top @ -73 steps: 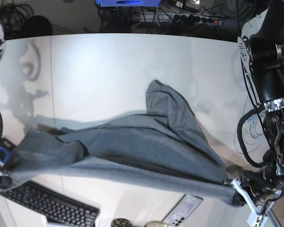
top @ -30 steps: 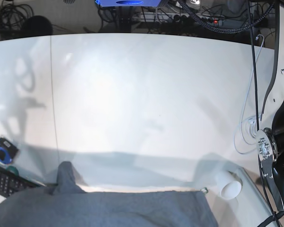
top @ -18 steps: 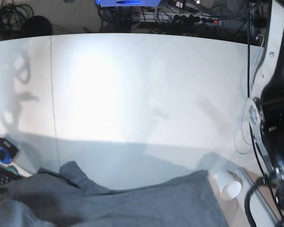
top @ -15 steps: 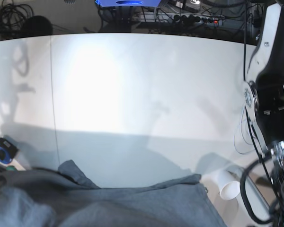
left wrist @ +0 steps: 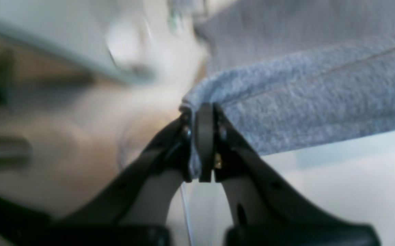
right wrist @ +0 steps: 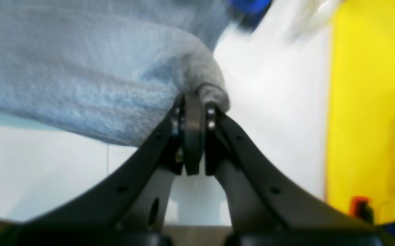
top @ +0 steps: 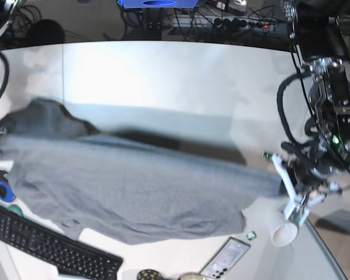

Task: Layout the t-shirt on the table in an organized manner, then fold the t-shirt properly
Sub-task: 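Lay the shirt flat on the table and open both grippers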

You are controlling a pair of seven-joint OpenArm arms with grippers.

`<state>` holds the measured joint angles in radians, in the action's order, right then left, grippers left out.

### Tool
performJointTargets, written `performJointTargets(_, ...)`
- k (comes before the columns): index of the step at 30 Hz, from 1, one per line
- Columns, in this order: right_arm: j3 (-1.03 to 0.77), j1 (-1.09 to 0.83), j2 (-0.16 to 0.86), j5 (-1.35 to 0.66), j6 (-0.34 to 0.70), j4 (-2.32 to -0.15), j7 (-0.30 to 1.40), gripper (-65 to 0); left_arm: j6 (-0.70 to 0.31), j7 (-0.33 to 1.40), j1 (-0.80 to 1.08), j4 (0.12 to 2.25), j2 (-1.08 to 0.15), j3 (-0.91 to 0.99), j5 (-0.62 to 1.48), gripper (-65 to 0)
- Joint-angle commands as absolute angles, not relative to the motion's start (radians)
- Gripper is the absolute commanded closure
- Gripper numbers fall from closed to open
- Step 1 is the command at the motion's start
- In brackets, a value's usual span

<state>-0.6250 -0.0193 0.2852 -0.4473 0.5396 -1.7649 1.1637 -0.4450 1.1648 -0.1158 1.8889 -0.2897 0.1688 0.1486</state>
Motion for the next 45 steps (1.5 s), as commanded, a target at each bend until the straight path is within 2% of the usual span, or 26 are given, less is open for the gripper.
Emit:
performJointTargets(1, -0.628, -0.028, 0.298, -0.456, 0.538, -1.768, 1.124, -0.5, -0.443, 1.144, -0.099, 1.906, -0.302, 0.173, 0.143, 0.0)
performJointTargets(6, -0.631, -0.117, 0.240, -0.455, 0.538, -1.639, 1.055, -0.5, -0.487, 1.141, 0.079, 1.902, -0.295, 0.176, 0.143, 0.0)
performJointTargets(14, -0.633, -0.151, 0.237, -0.453, 0.538, -1.486, 1.021, -0.5, -0.484, 1.026, 0.255, 1.880, -0.274, 0.177, 0.133, 0.0)
performJointTargets(21, -0.631, -0.170, 0.246, -0.447, 0.536, -1.419, 0.967, -0.5, -0.484, 1.020, 0.289, 1.751, -0.272, 0.177, 0.133, 0.0)
performJointTargets(29, -0.636, -0.176, 0.246, -0.447, 0.530, -1.388, 0.938, -1.5, -0.484, 1.020, 0.288, 1.728, -0.272, 0.176, 0.133, 0.0)
performJointTargets(31, -0.636, -0.176, 0.246, -0.447, 0.530, -1.395, 0.938, -9.2, -0.484, 1.021, 0.288, 1.728, -0.272, 0.176, 0.133, 0.0)
performJointTargets(35, -0.636, -0.176, 0.246, -0.447, 0.530, -1.399, 0.938, -31.7, -0.483, 1.026, 0.289, 1.728, -0.272, 0.176, 0.133, 0.0)
performJointTargets(37, -0.638, -0.176, 0.243, -0.447, 0.530, -1.425, 0.937, -37.1, -0.483, 1.027, 0.291, 1.728, -0.272, 0.176, 0.133, 0.0)
performJointTargets(38, -0.641, -0.176, 0.242, -0.447, 0.530, -1.437, 0.937, -36.9, -0.483, 1.027, 0.298, 1.730, -0.272, 0.176, 0.133, -3.5)
performJointTargets(40, -0.674, -0.176, 0.239, -0.447, 0.530, -1.478, 0.937, -36.9, -0.483, 1.027, 0.312, 1.736, -0.272, 0.177, 0.133, -20.2)
performJointTargets(42, -0.693, -0.177, 0.237, -0.447, 0.530, -1.529, 0.937, -36.9, -0.483, 1.027, 0.320, 1.735, -0.278, 0.177, 0.133, -31.1)
performJointTargets(43, -0.700, -0.177, 0.237, -0.447, 0.530, -1.555, 0.937, -37.1, -0.483, 1.024, 0.329, 1.735, -0.280, 0.177, 0.133, -34.1)
performJointTargets(45, -0.699, -0.177, 0.246, -0.447, 0.530, -1.596, 0.937, -37.2, -0.483, 1.023, 0.338, 1.736, -0.286, 0.189, 0.133, -34.7)
